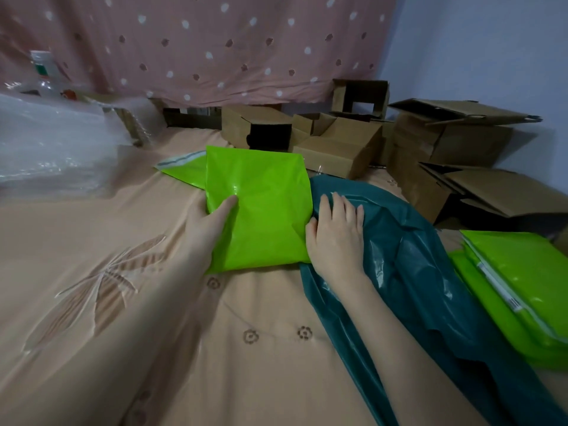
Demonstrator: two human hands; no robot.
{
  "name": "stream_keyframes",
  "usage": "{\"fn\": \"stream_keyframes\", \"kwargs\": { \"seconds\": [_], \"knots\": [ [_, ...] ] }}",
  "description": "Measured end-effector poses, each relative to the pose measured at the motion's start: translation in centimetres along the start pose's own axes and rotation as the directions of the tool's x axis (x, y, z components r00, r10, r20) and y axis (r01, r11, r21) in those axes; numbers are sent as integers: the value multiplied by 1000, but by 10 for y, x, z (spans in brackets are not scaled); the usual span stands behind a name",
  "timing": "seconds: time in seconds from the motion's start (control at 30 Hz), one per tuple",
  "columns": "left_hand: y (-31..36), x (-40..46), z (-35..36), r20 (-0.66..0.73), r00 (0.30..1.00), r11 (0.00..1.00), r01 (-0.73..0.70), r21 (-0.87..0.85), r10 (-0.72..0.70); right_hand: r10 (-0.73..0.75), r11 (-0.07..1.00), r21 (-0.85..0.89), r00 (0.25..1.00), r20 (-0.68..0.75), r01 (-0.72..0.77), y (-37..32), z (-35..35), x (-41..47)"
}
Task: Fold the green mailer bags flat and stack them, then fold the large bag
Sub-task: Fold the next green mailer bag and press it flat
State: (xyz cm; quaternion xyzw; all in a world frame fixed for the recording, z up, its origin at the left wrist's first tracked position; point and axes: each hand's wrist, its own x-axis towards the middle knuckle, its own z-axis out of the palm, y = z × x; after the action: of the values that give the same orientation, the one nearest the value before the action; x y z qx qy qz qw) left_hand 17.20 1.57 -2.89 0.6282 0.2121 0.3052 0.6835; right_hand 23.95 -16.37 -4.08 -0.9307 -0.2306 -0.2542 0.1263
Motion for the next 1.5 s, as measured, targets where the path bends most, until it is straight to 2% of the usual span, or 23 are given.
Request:
{"fn": "stream_keyframes", "kwargs": {
  "seconds": [0.13,0.3,0.4,0.5,0.57,0.63,0.87,1.0,1.1,1.2,1.3,1.37,1.43,1.47,1.5],
  "knots": [
    [7,-10,-9,5,1000,1000,13,-18,-13,-19,993,120,993,120,5,1,-22,-6],
    [36,-33,-24,51,997,998,-51,-48,53,-47,930,366,998,32,32,-8,-60,-15],
    [54,-48,-38,78,991,993,-102,-55,106,36,742,659,988,148,-126,-24,-85,-20],
    [67,-63,-56,102,982,986,-159,-41,162,82,501,826,964,252,-258,-39,-103,-26],
    [72,-73,-69,110,972,978,-204,-47,208,77,365,895,966,247,-257,-48,-111,-31],
    [76,-83,-82,117,964,971,-235,-53,240,74,321,923,977,202,-215,-56,-118,-38],
    [80,-99,-119,150,950,958,-283,49,273,69,393,896,979,194,-206,-71,-118,-54],
    [77,-101,-127,132,947,950,-303,77,291,66,291,919,964,256,-264,-84,-119,-58],
    [74,-97,-133,107,954,956,-287,60,280,76,265,927,964,254,-265,-88,-117,-58],
    [69,-100,-134,177,950,961,-272,59,258,2,269,937,973,232,-224,-85,-117,-64],
    [46,-95,-147,274,928,956,-283,78,253,-91,377,903,962,258,-206,-77,-104,-77],
    [29,-97,-161,416,869,898,-383,218,270,-131,468,852,935,329,-234,-69,-89,-87],
    [16,-102,-166,490,848,824,-417,384,201,-155,567,796,921,357,-213,-62,-70,-96],
    [8,-95,-163,506,852,814,-385,436,132,-167,628,761,926,340,-166,-59,-62,-100],
    [-1,-89,-155,565,820,766,-419,488,88,-173,697,709,935,310,-106,-57,-57,-104]
  ]
}}
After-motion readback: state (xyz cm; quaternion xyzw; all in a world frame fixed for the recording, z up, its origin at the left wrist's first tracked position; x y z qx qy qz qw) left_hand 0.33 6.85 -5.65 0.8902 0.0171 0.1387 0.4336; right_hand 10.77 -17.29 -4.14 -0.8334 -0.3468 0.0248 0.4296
